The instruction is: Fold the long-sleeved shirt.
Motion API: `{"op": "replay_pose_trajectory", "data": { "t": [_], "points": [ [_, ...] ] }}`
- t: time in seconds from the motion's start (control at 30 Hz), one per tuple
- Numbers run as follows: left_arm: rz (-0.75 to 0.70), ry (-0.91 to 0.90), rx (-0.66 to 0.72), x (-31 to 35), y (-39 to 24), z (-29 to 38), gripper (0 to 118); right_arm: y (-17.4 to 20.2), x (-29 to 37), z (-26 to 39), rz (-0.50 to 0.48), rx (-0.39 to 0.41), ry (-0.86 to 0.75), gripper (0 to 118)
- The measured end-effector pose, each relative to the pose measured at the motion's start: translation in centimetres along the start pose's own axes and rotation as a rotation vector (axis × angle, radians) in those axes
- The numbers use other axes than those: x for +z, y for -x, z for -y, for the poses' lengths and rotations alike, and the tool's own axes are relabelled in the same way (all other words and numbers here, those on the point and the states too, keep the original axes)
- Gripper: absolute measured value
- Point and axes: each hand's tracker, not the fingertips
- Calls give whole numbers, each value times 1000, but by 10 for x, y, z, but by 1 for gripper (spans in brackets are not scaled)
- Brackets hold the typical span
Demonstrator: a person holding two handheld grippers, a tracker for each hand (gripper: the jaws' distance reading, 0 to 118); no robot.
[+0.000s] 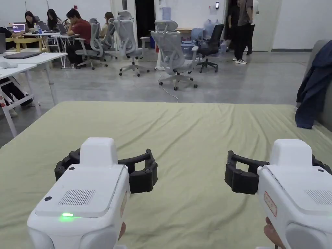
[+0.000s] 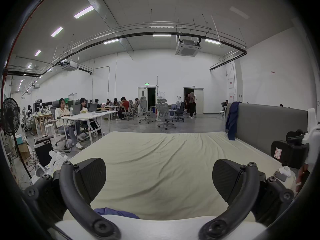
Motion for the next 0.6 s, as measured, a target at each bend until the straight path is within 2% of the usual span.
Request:
{"op": "replay_pose_trajectory", "data": {
  "t": [0.6],
  "points": [
    [19,-7,10,-1,0,-2,118,1,-1,-1,-60,-35,14,118]
  ]
}}
